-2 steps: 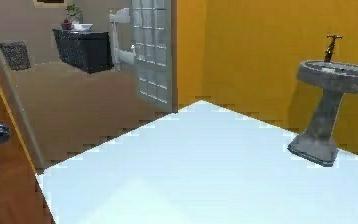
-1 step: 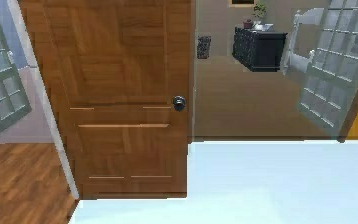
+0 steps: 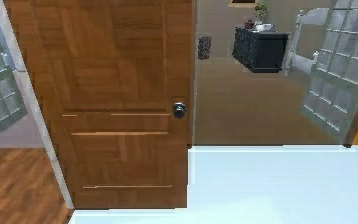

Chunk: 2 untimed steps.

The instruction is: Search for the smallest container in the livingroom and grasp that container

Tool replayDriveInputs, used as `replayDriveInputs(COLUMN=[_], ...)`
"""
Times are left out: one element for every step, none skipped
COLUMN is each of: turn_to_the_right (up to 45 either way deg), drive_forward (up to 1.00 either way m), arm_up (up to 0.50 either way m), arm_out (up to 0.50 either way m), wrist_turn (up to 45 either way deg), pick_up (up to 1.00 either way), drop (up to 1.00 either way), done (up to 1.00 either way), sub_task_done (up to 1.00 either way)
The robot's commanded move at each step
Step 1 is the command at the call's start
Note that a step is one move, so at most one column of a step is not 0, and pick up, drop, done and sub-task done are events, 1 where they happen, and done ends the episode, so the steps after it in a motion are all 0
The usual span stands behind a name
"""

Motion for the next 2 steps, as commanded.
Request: replayDriveInputs(turn_to_the_right=[-45.0,-42.0], drive_forward=[0.00,0.00], arm_up=[0.00,0.00], arm_out=[0.00,0.00], wrist_turn=[0.0,0.0], pick_up=[0.00,0.00], drop=[0.00,0.00], done=[0.00,0.00], sub_task_done=[0.00,0.00])
